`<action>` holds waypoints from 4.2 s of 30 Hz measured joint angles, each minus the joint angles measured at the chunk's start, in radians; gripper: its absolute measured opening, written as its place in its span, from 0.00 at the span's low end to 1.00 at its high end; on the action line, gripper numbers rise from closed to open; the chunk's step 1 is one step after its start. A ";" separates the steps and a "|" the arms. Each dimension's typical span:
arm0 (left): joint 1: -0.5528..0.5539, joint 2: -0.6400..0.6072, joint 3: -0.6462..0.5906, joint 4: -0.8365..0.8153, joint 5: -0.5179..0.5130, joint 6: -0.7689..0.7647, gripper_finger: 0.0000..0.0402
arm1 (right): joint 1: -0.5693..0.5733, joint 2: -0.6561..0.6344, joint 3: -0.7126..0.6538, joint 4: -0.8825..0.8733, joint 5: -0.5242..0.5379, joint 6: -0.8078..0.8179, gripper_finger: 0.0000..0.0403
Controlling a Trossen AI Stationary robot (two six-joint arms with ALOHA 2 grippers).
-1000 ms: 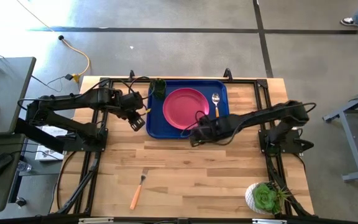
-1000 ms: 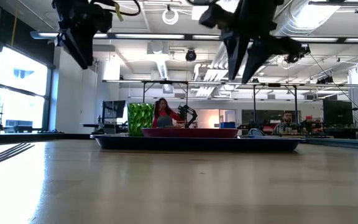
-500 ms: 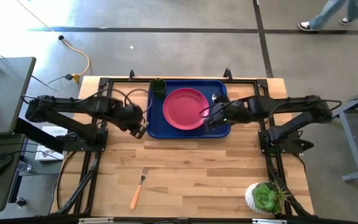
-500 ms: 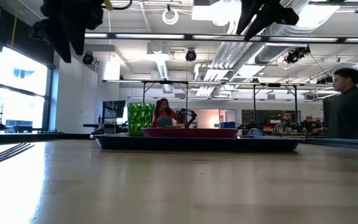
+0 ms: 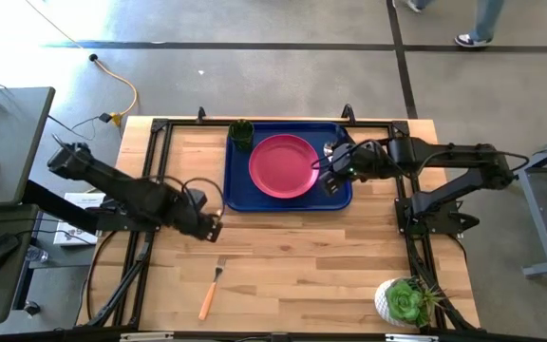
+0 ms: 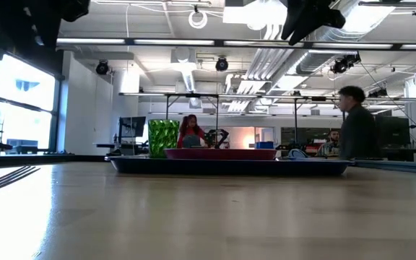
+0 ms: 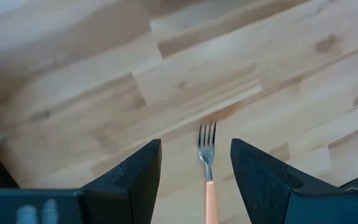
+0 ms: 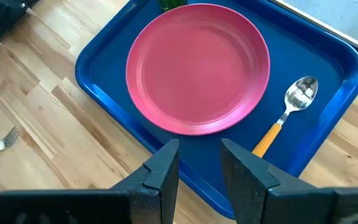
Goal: Pick and place plate/cup/fork/spoon on tray
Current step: Put the orange fork on the blue tray
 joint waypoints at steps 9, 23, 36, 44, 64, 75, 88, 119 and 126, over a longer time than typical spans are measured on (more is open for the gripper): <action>-0.136 0.145 0.000 0.039 0.014 -0.212 0.45 | -0.035 0.000 0.000 0.000 -0.056 -0.102 0.27; -0.244 0.383 0.000 0.261 0.092 -0.435 0.45 | -0.039 0.000 0.000 0.002 -0.065 -0.171 0.27; -0.286 0.520 0.000 0.401 0.138 -0.532 0.45 | -0.039 0.001 0.000 0.007 -0.065 -0.186 0.27; -0.287 0.579 0.000 0.456 0.168 -0.538 0.45 | -0.039 0.001 0.000 0.006 -0.065 -0.186 0.27; -0.285 0.589 0.001 0.472 0.196 -0.557 0.07 | -0.039 0.001 0.000 0.008 -0.062 -0.204 0.27; -0.252 0.542 -0.001 0.503 0.158 -0.536 0.08 | -0.039 0.001 0.000 0.008 -0.063 -0.204 0.27; -0.052 0.490 0.000 0.787 -0.115 -0.294 0.09 | -0.039 0.000 0.000 0.016 -0.061 -0.204 0.27; 0.187 0.547 0.293 0.615 -0.123 0.112 0.09 | -0.116 -0.111 -0.002 0.076 -0.061 -0.212 0.27; 0.154 0.626 0.290 0.587 -0.080 0.032 0.09 | -0.116 -0.111 -0.001 0.069 -0.061 -0.212 0.27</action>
